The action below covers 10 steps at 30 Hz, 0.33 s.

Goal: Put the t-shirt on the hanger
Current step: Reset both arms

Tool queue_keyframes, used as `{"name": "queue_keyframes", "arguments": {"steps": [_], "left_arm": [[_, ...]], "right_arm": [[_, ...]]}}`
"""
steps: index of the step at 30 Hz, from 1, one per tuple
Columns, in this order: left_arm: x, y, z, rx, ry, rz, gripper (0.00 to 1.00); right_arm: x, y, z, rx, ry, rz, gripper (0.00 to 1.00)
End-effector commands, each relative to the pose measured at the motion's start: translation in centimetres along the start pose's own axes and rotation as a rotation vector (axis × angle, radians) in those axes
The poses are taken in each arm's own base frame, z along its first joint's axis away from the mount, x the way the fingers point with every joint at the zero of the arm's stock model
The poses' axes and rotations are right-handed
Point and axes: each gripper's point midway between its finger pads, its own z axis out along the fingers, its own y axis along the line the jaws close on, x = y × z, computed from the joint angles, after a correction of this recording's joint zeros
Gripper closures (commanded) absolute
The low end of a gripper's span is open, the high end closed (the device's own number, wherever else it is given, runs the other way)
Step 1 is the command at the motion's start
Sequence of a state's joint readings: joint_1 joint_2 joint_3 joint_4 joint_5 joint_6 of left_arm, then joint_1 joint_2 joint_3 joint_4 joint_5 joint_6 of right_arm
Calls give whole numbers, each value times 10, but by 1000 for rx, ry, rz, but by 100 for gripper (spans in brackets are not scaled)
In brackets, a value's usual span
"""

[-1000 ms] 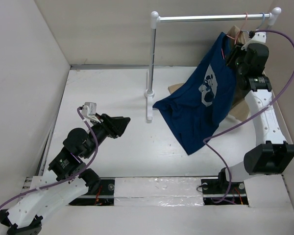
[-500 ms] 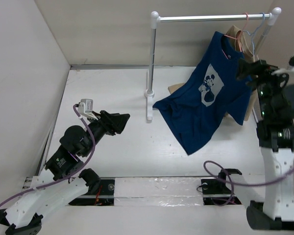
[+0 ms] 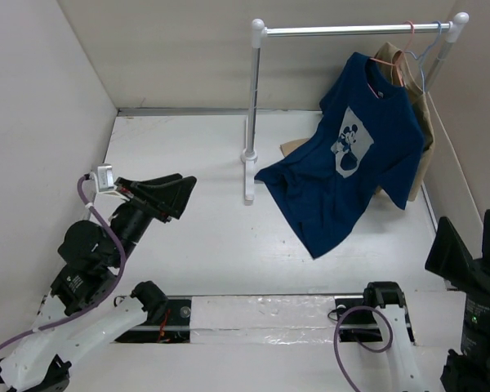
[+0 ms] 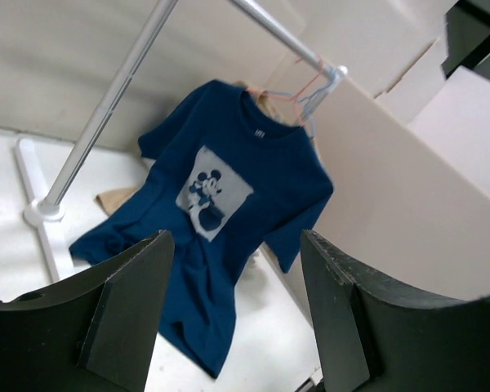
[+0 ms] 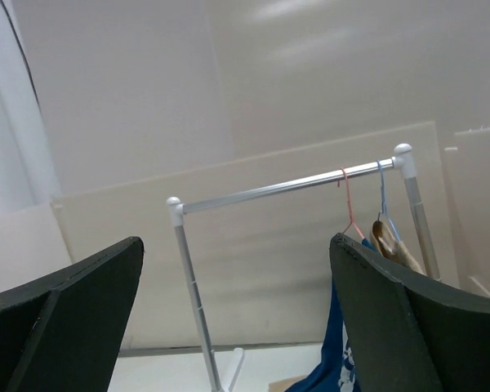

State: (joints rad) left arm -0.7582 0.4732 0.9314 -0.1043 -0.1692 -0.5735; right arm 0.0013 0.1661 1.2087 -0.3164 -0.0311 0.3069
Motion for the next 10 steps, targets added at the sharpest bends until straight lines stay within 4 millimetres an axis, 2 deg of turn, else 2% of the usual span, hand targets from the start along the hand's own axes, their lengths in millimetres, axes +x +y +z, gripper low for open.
{"name": "queue_keyframes", "arguments": {"steps": [1,2,4,8,10], "left_arm": [[-39,-27,-12,99,-123,-18,40],[-39,-29,-13,109,-121,-18,40],[-38,-31,-15,123,-115,-13,40],[-25,-26,-11,113,-76,-20,42],[-23,-24,-10,103,-67,-19,39]], "right_arm": [[7,-6,-12,40,50,3,0],[0,-4,-16,37,43,1,0],[0,-12,-24,82,47,-5,0],[6,-16,-26,93,48,-8,0],[13,-14,-24,79,69,3,0]]}}
